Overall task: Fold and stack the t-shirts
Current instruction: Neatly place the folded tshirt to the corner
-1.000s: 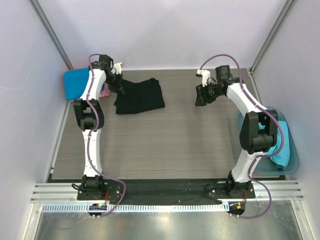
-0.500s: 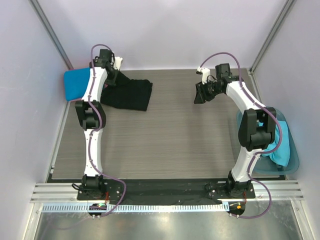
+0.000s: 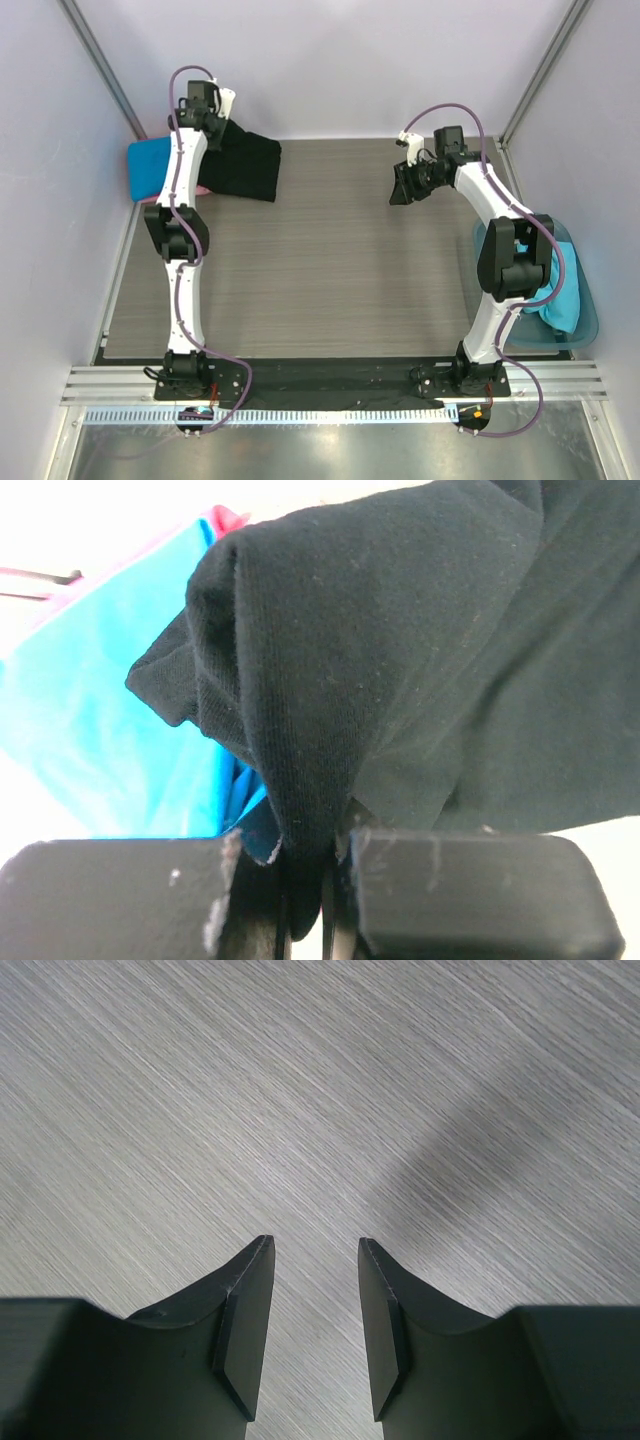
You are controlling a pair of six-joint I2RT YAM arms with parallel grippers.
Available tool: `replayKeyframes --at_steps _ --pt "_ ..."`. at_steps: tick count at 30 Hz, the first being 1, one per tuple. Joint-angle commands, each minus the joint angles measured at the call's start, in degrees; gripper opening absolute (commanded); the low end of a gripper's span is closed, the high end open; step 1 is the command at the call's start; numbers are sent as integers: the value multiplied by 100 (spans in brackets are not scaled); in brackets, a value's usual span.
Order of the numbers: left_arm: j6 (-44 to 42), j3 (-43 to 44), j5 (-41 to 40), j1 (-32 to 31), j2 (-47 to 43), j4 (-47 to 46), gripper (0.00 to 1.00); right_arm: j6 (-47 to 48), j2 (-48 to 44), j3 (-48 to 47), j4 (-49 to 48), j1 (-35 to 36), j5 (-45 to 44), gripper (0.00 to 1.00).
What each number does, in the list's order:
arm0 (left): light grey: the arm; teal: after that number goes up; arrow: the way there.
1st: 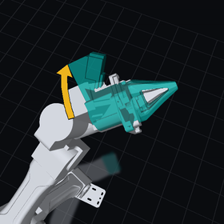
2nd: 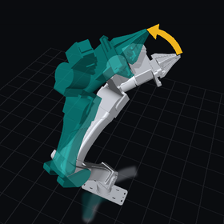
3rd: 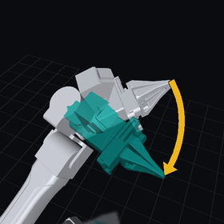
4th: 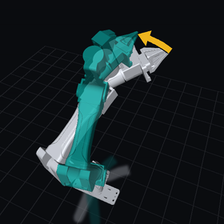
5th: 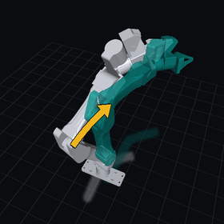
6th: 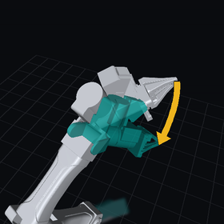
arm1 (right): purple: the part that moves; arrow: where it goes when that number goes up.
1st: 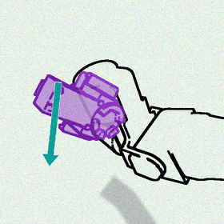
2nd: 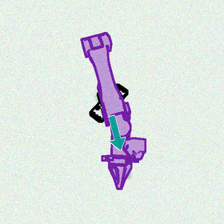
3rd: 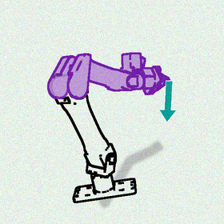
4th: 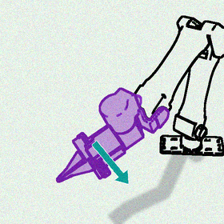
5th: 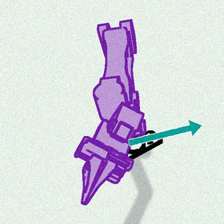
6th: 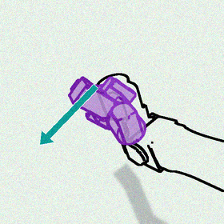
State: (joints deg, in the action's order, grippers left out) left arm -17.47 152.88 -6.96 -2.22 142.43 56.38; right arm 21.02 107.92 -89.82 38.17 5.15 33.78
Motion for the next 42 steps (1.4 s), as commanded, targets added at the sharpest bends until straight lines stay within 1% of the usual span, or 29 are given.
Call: replayKeyframes --at_steps 1,11,12,17,24,36,42 --pt "-151 365 -192 55 -812 -461 0 -45 -157 -123 -179 -14 85 44" --pt "-678 164 -244 195 -1358 -487 0 -36 -377 149 -249 -14 94 44" --pt "-713 163 -262 370 -1367 -514 0 -36 -386 158 -258 -5 94 44" --pt "-792 207 -323 626 -1350 -593 0 -45 -342 158 -258 -5 129 44" --pt "-907 304 -666 968 -928 -909 0 -159 -184 114 -302 -5 217 44" --pt "-1329 427 -1202 1241 38 -1937 0 -308 -25 149 -363 4 234 43" --pt "-1478 462 -1343 1513 250 -2271 0 -317 -60 193 -372 4 199 43"
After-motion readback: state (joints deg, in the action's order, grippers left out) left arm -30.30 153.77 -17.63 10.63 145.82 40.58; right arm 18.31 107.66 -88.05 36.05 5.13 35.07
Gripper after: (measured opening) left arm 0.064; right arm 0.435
